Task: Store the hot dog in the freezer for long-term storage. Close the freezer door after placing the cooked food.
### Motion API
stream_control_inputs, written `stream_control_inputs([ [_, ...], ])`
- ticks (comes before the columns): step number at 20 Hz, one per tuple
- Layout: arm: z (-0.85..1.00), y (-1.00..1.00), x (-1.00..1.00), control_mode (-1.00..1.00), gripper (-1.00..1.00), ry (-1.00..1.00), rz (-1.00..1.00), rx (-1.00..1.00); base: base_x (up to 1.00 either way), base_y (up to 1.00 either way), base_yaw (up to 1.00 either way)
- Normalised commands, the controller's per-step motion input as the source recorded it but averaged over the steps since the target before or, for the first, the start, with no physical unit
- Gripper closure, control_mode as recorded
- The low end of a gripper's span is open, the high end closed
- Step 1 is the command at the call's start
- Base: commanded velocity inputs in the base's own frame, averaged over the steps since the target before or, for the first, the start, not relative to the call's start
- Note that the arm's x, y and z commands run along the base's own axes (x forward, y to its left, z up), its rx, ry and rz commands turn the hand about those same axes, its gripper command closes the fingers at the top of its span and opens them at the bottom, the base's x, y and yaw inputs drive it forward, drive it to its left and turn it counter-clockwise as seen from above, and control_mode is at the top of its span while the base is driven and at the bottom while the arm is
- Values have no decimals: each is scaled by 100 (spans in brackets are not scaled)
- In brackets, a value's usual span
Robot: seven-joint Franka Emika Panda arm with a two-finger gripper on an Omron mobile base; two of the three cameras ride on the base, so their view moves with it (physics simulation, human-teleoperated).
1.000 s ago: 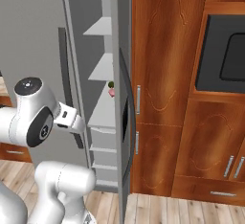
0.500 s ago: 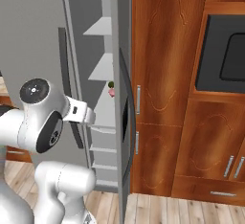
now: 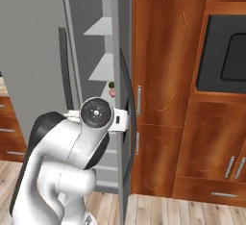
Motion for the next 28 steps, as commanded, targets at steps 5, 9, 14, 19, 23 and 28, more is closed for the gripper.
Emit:
stream_control_inputs([
  [5, -4, -68, 35, -100, -100, -10, 19, 6, 0, 0, 0],
  [9, -17, -54, 54, -100, -100, -22, 28, 1, 0, 0, 0],
  [14, -8, -43, 50, -100, -100, -10, 17, 0, 0, 0, 0],
  [19, -10, -22, 44, -100, -100, 0, 1, 0, 0, 0, 0],
  [23, -22, -1, 49, -100, -100, -7, 3, 0, 0, 0, 0],
  [28, -17, 0, 34, -100, -100, -11, 7, 0, 0, 0, 0],
])
